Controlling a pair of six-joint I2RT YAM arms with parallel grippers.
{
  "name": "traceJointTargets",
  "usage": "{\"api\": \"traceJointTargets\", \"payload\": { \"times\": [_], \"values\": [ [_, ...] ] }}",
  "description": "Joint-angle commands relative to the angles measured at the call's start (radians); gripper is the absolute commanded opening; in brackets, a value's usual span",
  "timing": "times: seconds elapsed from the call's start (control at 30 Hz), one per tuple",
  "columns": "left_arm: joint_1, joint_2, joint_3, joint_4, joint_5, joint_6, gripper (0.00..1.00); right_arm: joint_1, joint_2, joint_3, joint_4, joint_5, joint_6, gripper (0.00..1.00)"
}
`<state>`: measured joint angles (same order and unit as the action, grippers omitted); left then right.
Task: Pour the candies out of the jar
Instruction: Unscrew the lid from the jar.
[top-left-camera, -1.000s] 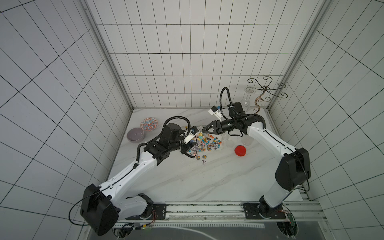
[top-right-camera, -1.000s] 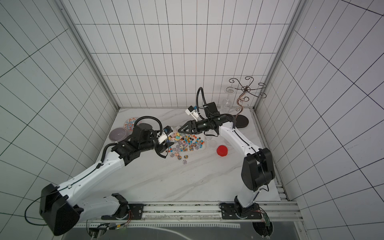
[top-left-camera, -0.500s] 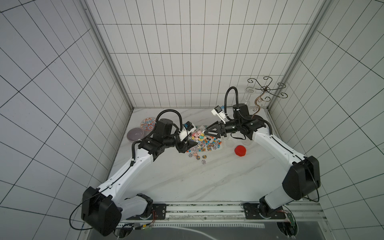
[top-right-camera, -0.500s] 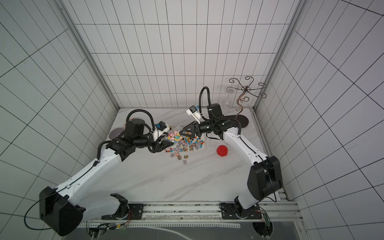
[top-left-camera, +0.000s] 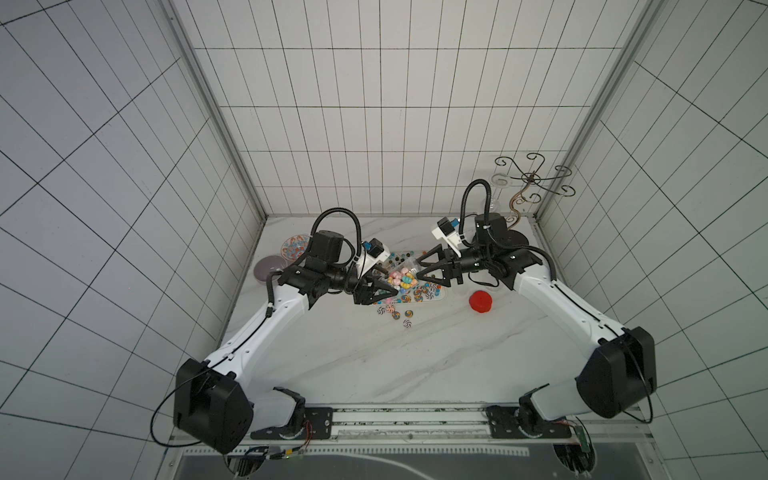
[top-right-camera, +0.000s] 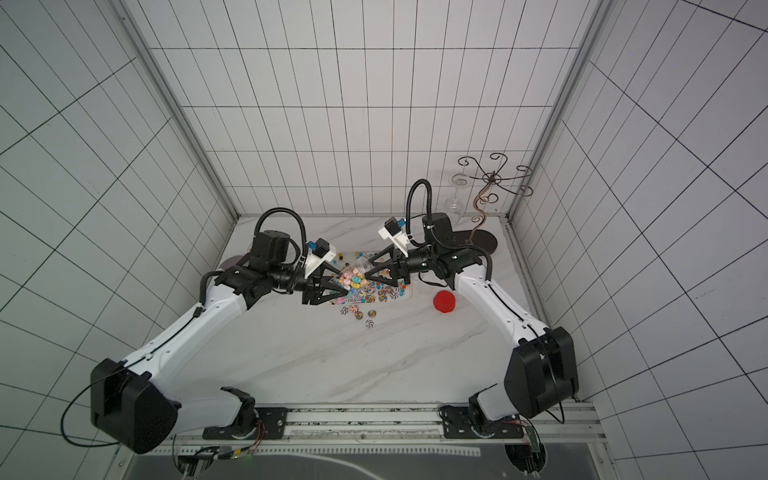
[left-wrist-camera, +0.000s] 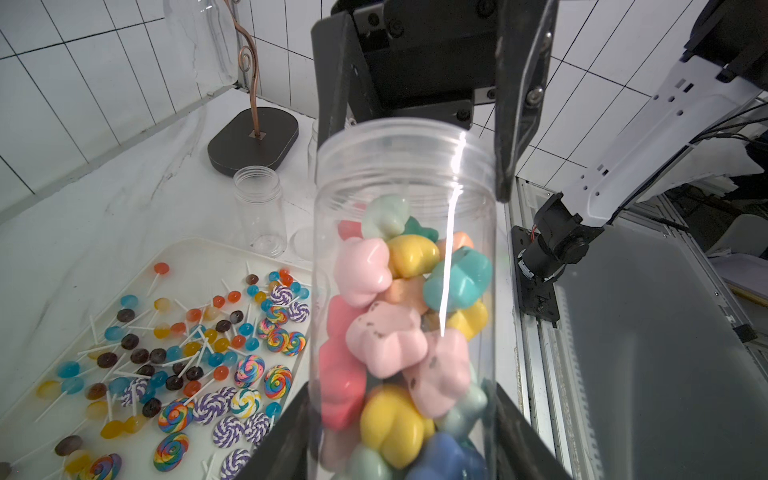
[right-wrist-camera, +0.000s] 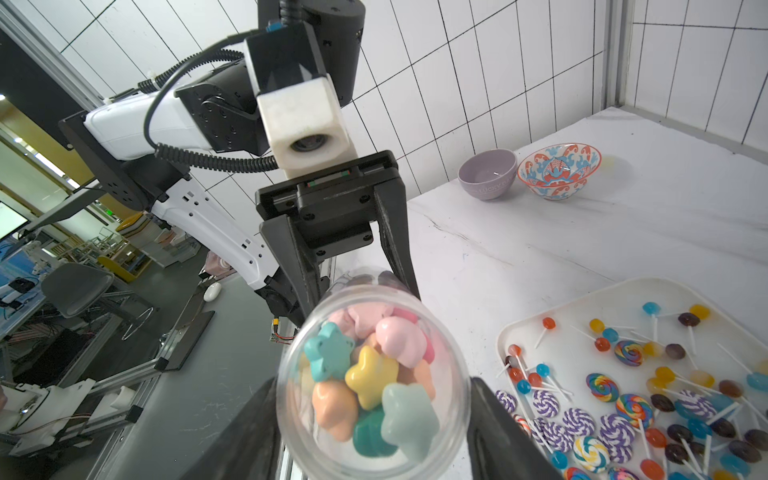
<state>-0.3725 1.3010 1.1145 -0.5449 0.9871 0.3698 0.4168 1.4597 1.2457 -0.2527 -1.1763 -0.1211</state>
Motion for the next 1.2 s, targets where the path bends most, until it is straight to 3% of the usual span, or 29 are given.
{"api": "traceJointTargets", "payload": {
  "times": [0.0, 0.13, 0.33, 0.6, 0.8, 1.0, 1.17],
  "values": [
    [0.034, -0.018, 0.07, 0.119, 0.016, -0.037, 0.33, 0.011, -0.026, -0.054, -0.059, -0.125, -0.058, 0.4],
    [0.032, -0.032, 0.058, 0.106, -0.057, -0.018, 0.33, 0.007, -0.022, -0.025, -0.06, -0.081, 0.006, 0.68],
    [0.02, -0.071, 0.02, 0.117, -0.199, 0.006, 0.33, 0.002, -0.017, 0.035, -0.059, 0.048, 0.158, 0.83],
    [-0.059, -0.105, -0.023, 0.132, -0.485, 0.066, 0.33, -0.018, 0.001, 0.144, -0.061, 0.102, 0.358, 0.91],
    [-0.15, -0.147, -0.076, 0.168, -0.686, 0.119, 0.31, -0.048, 0.126, 0.342, -0.286, 0.176, 0.451, 0.94],
    [-0.187, -0.174, -0.101, 0.183, -0.765, 0.142, 0.3, -0.047, 0.229, 0.448, -0.403, 0.166, 0.456, 0.94],
    [-0.192, -0.173, -0.099, 0.183, -0.763, 0.142, 0.3, -0.035, 0.276, 0.446, -0.433, 0.154, 0.44, 0.93]
  ]
}}
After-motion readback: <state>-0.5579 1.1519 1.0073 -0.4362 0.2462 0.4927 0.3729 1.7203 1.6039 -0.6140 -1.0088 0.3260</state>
